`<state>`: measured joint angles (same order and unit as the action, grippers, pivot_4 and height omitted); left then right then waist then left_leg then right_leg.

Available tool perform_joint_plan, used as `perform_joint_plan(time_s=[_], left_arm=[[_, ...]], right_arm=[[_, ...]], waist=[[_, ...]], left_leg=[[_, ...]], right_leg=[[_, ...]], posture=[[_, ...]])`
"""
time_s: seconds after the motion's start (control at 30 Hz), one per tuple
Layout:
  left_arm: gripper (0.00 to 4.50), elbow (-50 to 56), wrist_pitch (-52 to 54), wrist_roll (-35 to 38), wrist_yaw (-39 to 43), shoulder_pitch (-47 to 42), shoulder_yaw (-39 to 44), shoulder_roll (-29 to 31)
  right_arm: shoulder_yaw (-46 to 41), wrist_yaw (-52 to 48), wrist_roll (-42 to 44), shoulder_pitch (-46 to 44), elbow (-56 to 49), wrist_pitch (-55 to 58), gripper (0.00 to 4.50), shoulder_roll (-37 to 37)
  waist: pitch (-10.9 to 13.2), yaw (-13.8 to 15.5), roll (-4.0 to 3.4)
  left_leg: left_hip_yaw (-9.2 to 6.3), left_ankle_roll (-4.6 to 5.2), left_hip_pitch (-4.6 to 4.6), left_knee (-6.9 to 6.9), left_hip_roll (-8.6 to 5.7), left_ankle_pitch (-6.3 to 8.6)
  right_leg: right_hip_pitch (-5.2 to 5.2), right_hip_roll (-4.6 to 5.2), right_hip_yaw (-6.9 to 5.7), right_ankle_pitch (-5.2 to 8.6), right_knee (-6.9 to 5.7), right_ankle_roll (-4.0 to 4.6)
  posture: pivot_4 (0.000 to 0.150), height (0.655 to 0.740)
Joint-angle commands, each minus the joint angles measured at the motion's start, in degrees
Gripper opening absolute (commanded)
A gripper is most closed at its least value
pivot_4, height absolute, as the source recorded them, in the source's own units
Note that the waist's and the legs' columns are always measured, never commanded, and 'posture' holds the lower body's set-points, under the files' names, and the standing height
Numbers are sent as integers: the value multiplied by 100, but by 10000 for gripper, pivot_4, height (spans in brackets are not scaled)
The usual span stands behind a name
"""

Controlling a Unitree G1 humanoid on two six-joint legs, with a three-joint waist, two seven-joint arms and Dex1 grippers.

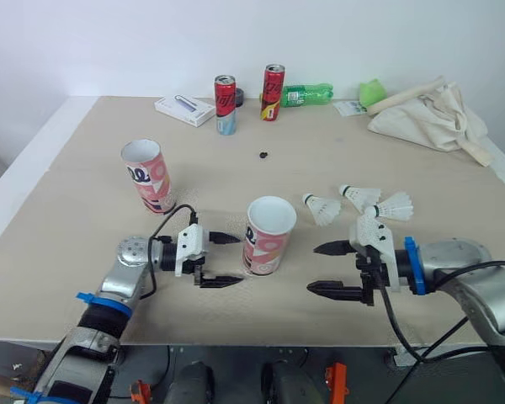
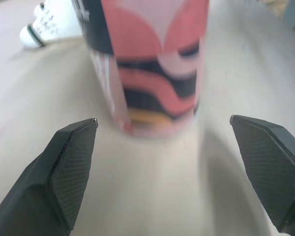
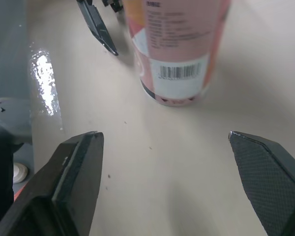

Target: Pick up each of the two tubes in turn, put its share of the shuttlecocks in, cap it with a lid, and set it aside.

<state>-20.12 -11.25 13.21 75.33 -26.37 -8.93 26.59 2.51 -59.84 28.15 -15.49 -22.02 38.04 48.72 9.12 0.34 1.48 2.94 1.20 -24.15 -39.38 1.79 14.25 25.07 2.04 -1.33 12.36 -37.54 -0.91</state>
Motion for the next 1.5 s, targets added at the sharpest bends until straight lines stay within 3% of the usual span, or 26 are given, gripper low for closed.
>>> perform_joint_plan(time_s=[0.03,0.17,0.27,0.5,0.83,0.87,0.97,1.3,1.4,1.5], left_arm=[[45000,728,354,505,-46,124,515,389],[45000,1720,1439,1335,-79,439,981,822],[45000,2322,1932,1574,-95,755,1109,1137],[45000,2840,1944,1648,66,1358,1261,1530],[45000,2884,1929,1644,-121,1376,1240,1455],[45000,2883,1926,1640,-132,1373,1227,1447],[45000,2875,1914,1634,-163,1339,1158,1375],[45000,2749,1946,1589,-221,979,849,983],[45000,2680,1890,1542,-189,894,731,896],[45000,2588,1828,1500,-183,794,619,773]], right_arm=[[238,274,-173,-264,30,-146,44780,-337],[518,451,-367,-493,250,-282,44780,-758],[602,520,-388,-648,404,-307,44780,-1039],[723,551,-378,-857,527,-360,44780,-1457],[895,541,-542,-1066,1001,-599,44780,-1870],[899,537,-564,-1068,1038,-622,39725,-1880],[765,584,-536,-1043,1005,-574,30347,-1830],[-763,704,515,-750,132,115,30347,-1138],[-1735,1213,899,-617,-200,340,30347,-995],[-3404,2210,1105,-732,67,560,30347,-803]], waist=[[0,3,0],[0,7,0],[1,3,-1],[1,10,-1],[1,10,-1],[1,10,-1],[0,10,-1],[1,19,-1],[1,14,-1],[2,15,-2]], left_leg=[[0,0,1,0,2,-2],[-1,-1,-1,1,7,-3],[4,-1,-3,2,3,-2],[4,-1,-2,2,-6,-2],[3,-3,-1,2,-2,-4],[4,-3,-1,2,-2,-4],[4,-3,0,2,-3,-4],[4,-4,-2,1,-11,-4],[5,-2,-4,2,-11,-3],[7,-2,-2,2,-12,-3]], right_leg=[[1,-2,0,-1,-2,1],[1,-4,-1,0,-1,3],[2,2,5,3,0,-3],[0,12,1,3,1,-4],[1,6,1,0,0,2],[0,6,2,-1,0,3],[0,7,2,-2,0,4],[-2,14,4,-12,0,8],[-1,12,5,-12,1,12],[-2,12,8,-10,0,6]], posture=[[1500,7324],[1500,7324],[1500,7324],[1500,7324],[1500,7324],[1500,7324],[1500,7324],[1500,7324],[1500,7324],[1500,7324]])
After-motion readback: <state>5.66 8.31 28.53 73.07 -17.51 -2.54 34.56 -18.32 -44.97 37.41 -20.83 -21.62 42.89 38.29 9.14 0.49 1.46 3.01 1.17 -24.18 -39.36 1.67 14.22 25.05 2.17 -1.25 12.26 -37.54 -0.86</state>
